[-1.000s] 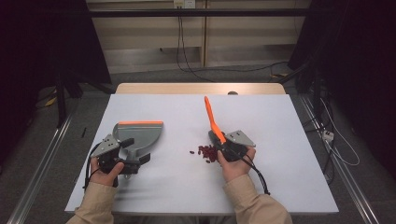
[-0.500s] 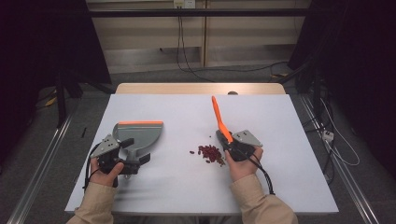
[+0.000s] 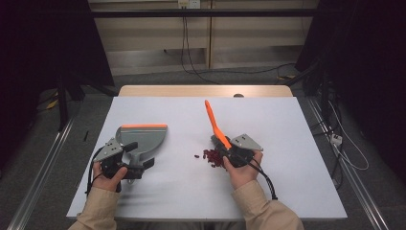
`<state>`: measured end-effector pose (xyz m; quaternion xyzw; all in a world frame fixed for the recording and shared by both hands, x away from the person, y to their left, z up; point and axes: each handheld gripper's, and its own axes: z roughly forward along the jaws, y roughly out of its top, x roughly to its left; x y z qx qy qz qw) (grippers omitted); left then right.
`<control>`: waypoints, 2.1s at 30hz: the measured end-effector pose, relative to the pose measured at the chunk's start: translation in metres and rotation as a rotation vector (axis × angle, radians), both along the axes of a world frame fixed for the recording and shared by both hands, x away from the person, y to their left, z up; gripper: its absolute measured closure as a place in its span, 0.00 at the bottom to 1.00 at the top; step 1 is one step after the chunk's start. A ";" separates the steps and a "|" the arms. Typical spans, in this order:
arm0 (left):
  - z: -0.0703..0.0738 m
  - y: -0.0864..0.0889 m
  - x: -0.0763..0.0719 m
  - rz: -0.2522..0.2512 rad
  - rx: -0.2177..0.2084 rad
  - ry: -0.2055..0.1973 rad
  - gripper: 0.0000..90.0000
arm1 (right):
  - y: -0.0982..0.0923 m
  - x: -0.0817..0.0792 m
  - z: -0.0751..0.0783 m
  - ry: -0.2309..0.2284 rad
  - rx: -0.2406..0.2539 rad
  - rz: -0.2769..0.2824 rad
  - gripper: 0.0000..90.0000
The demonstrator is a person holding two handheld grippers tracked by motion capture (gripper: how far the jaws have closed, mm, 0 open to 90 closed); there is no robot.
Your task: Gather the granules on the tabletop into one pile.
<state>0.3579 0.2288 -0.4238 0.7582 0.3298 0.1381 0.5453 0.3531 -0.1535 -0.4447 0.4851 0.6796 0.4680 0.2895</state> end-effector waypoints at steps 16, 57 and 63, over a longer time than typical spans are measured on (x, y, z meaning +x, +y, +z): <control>-0.001 0.003 0.001 0.013 -0.003 0.009 0.05 | -0.023 0.063 0.001 -0.012 -0.033 0.130 0.79; 0.000 0.003 -0.001 0.014 0.008 0.003 0.05 | 0.069 0.019 0.001 0.060 0.135 0.330 0.79; 0.000 0.004 -0.001 0.020 0.005 0.002 0.05 | 0.062 0.018 -0.005 0.106 0.106 0.272 0.79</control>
